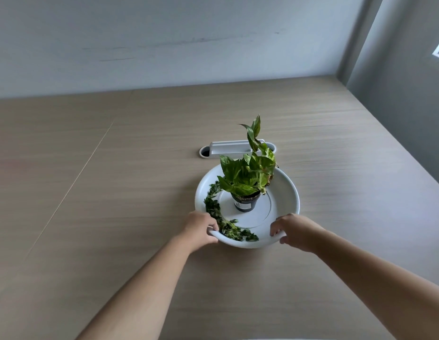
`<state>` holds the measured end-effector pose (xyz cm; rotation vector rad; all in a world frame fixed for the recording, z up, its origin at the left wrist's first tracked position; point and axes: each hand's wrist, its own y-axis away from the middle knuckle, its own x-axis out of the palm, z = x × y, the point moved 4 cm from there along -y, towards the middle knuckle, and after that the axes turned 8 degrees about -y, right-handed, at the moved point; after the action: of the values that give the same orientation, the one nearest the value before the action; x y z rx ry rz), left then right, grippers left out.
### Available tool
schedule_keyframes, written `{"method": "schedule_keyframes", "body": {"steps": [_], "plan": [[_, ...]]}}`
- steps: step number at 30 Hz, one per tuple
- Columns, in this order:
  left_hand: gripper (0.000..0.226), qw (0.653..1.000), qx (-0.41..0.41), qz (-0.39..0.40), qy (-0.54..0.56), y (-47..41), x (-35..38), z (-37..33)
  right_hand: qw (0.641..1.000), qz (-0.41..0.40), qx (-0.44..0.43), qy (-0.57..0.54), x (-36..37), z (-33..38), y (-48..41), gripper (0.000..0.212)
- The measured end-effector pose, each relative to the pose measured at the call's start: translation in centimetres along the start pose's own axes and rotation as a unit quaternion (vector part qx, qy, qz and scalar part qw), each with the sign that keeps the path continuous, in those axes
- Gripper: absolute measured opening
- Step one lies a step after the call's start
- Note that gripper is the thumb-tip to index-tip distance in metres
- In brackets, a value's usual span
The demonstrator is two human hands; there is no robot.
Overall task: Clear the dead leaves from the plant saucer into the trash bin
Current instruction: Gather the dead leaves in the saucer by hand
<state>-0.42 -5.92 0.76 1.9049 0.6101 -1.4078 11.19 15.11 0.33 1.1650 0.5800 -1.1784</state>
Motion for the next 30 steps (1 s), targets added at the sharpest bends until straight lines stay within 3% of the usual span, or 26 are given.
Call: {"method": "schedule_keyframes", "body": {"steps": [5,10,15,21,25,30], "plan": [[0.028,0.997,0.009,-0.026,0.067,0.7,1.4,-1.2,0.998,-0.036,0.026,0.042,-1.5,-1.5,-0.1,0.037],[0.029,0.992,-0.017,0.013,0.123,-0.1,1.1,-1.0,0.999,-0.014,0.040,0.027,-1.3,-0.2,-0.6,0.050],[0.040,0.996,-0.016,0.048,0.073,-2.6,0.7,-2.2,0.995,-0.024,0.038,-0.086,-0.4,2.3,-2.5,0.029],[0.030,0.998,-0.006,0.065,0.011,-4.0,1.9,-3.4,0.990,-0.038,0.089,-0.099,2.1,4.4,-4.7,0.043],[0.027,0.999,-0.001,0.046,0.024,-4.3,2.3,-2.8,0.990,-0.068,0.078,-0.095,2.6,5.2,-5.2,0.024],[0.025,0.996,0.002,0.046,0.071,-4.5,2.7,-2.4,0.989,-0.068,0.055,-0.122,3.2,4.9,-5.5,0.026]]}}
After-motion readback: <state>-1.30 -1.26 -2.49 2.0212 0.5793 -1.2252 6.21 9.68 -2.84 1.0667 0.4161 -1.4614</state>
